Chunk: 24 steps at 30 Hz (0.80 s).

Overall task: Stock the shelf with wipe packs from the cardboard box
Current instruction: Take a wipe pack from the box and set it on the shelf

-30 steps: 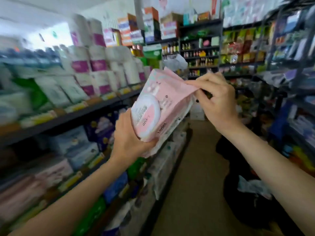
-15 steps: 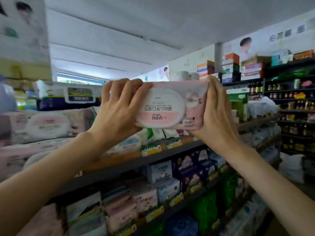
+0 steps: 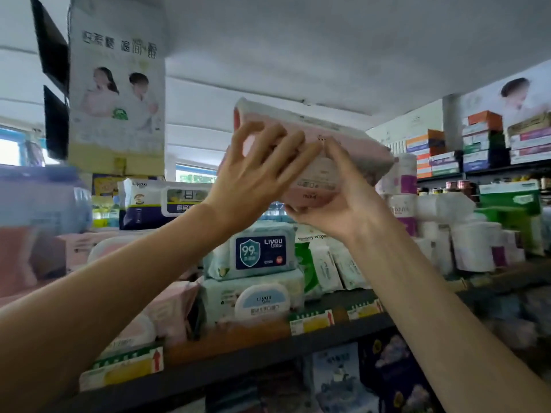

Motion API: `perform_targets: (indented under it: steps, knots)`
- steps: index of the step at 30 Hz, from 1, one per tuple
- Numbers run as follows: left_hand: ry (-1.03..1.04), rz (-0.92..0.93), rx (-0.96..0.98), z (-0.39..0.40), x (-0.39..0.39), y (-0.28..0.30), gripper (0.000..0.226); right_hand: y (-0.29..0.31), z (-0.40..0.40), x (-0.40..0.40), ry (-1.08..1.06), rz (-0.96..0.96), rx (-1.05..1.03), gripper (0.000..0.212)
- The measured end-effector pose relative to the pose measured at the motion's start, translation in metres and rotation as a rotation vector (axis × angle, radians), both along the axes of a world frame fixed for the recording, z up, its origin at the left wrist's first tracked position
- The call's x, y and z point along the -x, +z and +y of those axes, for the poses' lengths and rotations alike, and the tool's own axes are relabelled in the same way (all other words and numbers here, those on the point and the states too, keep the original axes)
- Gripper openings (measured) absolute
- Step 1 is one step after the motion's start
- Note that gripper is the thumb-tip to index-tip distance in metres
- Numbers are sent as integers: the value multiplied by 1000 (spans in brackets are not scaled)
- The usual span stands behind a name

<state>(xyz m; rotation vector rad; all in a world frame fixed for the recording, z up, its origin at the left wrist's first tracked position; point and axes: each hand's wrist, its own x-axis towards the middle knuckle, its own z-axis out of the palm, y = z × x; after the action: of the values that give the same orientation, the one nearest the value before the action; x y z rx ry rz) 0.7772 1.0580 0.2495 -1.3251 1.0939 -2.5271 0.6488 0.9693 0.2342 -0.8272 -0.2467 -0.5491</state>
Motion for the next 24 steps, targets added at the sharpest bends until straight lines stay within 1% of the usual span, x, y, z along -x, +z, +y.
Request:
perform_targets:
  steps: [1,2,3,5,6,7,9,10,12,14,16,18,19,20,22,24]
  knots:
    - [-2,-61,-46,-8,-1,1,56,3,-7,-3,24,-9,-50,42]
    - [-22,-96,-107,-13,0,3,53,6,-14,-7,6,-3,-61,34]
    - [-63,-80,-197,-15,0,5,51,7,-21,-10,-37,3,-45,32]
    - [-199,63,-350,-6,-2,6,47,11,-35,-18,-141,-3,-9,37]
    - [-252,146,-363,4,-6,4,44,14,-40,-23,-202,-10,21,41]
    - [-273,204,-325,16,-11,0,40,16,-43,-28,-270,-22,58,46]
    - [-269,310,-167,46,-28,-7,34,23,-42,-42,-434,-73,188,60]
    - [-287,398,-75,62,-35,-10,33,26,-37,-49,-531,-117,270,70]
    - [-366,571,124,95,-39,-12,35,34,-17,-65,-710,-236,447,85]
    - [-427,643,306,126,-35,-10,44,36,16,-79,-901,-357,696,94]
    - [-359,649,400,154,-29,-10,57,30,55,-90,-1055,-472,1005,105]
    - [-221,620,377,180,-28,-17,61,18,91,-102,-1197,-544,1288,107]
    - [-155,608,361,194,-29,-23,64,11,105,-110,-1260,-564,1398,107]
    - [-85,615,359,208,-32,-29,69,3,117,-118,-1303,-573,1473,108]
    - [53,688,365,233,-35,-45,86,-11,133,-135,-1332,-526,1576,108]
    - [168,749,289,250,-40,-58,101,-24,143,-151,-1379,-504,1683,106]
